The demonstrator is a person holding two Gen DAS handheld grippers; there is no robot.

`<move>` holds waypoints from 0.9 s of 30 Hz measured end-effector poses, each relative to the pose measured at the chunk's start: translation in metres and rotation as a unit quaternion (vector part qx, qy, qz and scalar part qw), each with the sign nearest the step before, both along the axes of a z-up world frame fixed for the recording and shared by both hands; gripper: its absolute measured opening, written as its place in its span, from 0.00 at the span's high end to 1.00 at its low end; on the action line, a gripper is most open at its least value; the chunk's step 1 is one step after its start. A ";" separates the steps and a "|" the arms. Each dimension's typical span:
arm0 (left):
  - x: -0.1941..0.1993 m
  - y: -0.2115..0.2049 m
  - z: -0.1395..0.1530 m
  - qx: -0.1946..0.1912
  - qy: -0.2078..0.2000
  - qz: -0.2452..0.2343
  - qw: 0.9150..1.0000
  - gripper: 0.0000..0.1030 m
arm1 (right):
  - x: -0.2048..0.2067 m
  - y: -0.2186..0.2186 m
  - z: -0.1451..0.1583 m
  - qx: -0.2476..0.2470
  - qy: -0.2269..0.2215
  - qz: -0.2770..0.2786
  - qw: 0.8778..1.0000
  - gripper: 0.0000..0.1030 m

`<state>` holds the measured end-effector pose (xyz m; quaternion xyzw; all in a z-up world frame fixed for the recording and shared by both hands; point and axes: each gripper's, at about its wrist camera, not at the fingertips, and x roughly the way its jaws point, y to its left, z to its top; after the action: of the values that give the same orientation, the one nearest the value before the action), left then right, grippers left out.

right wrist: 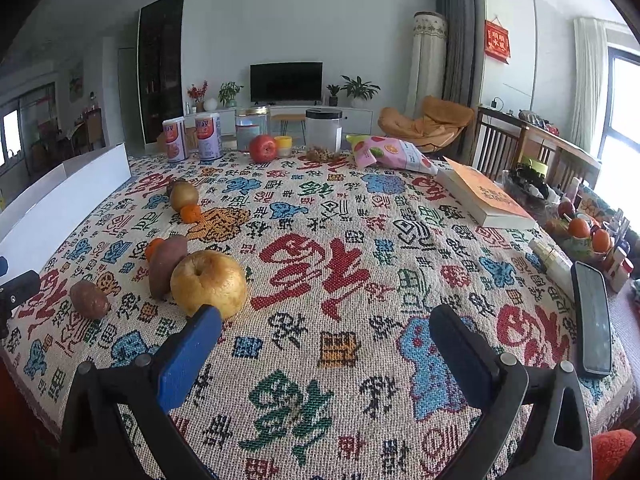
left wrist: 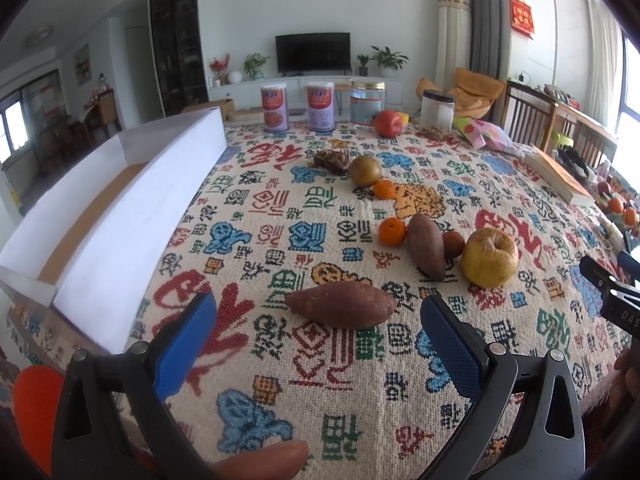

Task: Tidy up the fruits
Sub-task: 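Move the left tool down toward the large sweet potato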

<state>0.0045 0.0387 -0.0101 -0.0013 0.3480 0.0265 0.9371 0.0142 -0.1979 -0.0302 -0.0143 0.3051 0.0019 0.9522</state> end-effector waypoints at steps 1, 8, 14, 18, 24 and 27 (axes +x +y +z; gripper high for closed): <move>0.001 0.003 -0.004 -0.007 0.013 -0.010 1.000 0.01 | 0.002 -0.008 -0.001 0.007 0.003 -0.013 1.000 0.00; 0.012 0.004 -0.050 -0.017 0.095 -0.034 0.995 0.01 | 0.014 -0.030 -0.017 0.042 0.054 -0.052 0.996 0.00; 0.035 -0.009 -0.069 -0.064 0.140 -0.046 0.987 0.01 | 0.026 -0.004 -0.049 -0.001 0.127 -0.014 0.992 0.00; 0.050 -0.019 -0.073 -0.054 0.132 -0.063 0.988 0.01 | 0.024 0.007 -0.059 -0.015 0.145 0.009 0.989 0.00; 0.089 -0.016 -0.072 -0.062 0.122 -0.084 0.987 0.01 | 0.024 0.008 -0.062 -0.015 0.158 0.015 0.987 0.00; 0.109 -0.012 -0.075 -0.044 0.120 -0.075 0.989 0.01 | 0.026 0.008 -0.066 -0.016 0.169 0.015 0.985 0.00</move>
<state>0.1134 0.0262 -0.0847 -0.0132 0.4577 -0.0593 0.8870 0.0400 -0.1899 -0.0958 -0.0332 0.4616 0.0140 0.8864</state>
